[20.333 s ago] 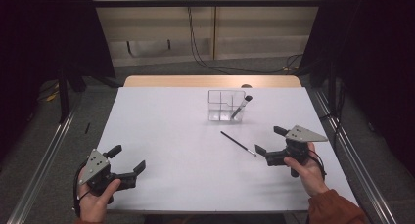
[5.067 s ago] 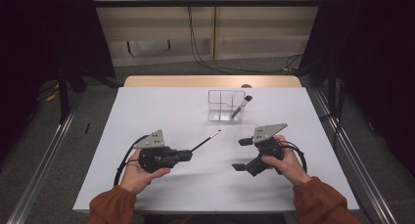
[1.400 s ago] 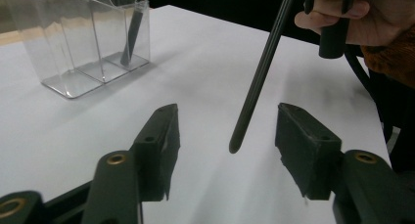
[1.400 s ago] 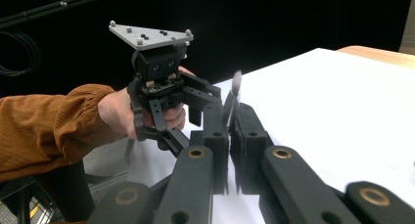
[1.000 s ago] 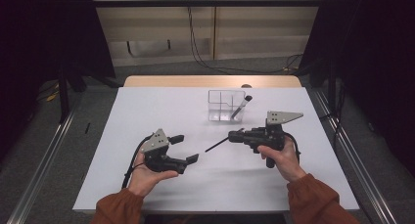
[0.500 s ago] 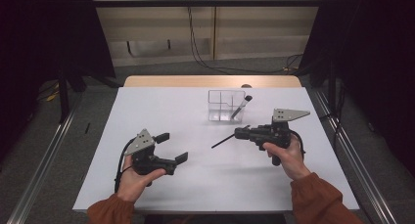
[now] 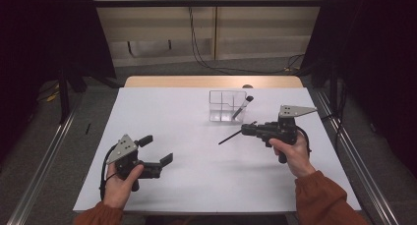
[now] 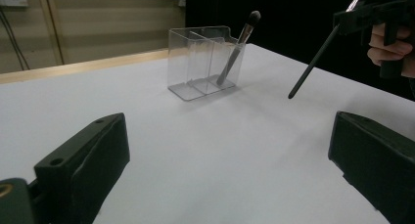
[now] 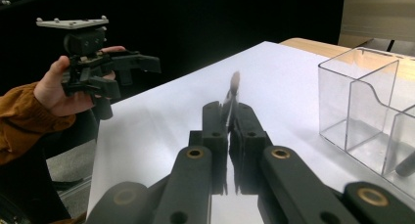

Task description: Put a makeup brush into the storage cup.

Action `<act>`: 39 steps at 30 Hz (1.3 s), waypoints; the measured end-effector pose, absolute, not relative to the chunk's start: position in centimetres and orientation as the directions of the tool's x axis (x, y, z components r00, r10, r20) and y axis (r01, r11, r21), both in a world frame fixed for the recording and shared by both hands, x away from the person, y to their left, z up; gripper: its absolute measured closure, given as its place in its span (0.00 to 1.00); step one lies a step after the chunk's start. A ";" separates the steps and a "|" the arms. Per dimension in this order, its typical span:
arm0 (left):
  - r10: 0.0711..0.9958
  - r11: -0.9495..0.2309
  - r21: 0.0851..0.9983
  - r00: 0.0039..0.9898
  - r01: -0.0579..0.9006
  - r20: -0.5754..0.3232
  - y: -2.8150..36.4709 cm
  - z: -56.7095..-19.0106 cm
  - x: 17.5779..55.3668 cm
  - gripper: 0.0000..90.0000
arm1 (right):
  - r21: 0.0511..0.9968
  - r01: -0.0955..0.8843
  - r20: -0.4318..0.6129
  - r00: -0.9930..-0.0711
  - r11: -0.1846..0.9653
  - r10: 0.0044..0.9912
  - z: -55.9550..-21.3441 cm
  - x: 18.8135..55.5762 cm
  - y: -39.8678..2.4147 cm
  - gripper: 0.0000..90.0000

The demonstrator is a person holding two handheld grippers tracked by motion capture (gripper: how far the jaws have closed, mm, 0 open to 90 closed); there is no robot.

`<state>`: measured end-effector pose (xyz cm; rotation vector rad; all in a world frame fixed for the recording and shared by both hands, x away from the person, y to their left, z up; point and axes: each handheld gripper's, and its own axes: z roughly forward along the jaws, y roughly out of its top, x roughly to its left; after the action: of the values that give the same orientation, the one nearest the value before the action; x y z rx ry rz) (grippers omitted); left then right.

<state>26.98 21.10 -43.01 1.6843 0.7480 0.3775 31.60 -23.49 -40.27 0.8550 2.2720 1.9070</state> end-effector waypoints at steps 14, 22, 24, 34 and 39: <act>0.719 -0.106 0.953 0.684 0.282 -0.122 24.1 -44.3 25.4 0.02 | 0.922 0.371 0.265 -0.817 0.114 0.513 -39.3 32.9 -24.3 0.96; 0.728 -0.092 0.954 0.673 0.287 -0.132 24.6 -44.4 25.0 0.02 | 0.927 0.354 0.231 -0.801 0.126 0.552 -38.0 33.9 -25.4 0.96; 0.726 -0.093 0.954 0.675 0.286 -0.131 24.5 -44.5 25.0 0.02 | 0.928 0.350 0.224 -0.797 0.126 0.561 -37.8 34.0 -25.5 0.96; 0.726 -0.126 0.954 0.681 0.272 -0.098 24.1 -44.6 24.9 0.02 | 0.925 0.344 0.181 -0.770 0.160 0.611 -35.7 35.7 -25.8 0.96; 0.727 -0.133 0.954 0.681 0.268 -0.089 24.3 -44.6 24.9 0.02 | 0.916 0.350 0.152 -0.755 0.196 0.638 -35.0 36.7 -25.5 0.96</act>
<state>24.95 24.29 -44.62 1.7064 0.8082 0.4813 36.70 -25.54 -34.97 0.9408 2.2113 1.5819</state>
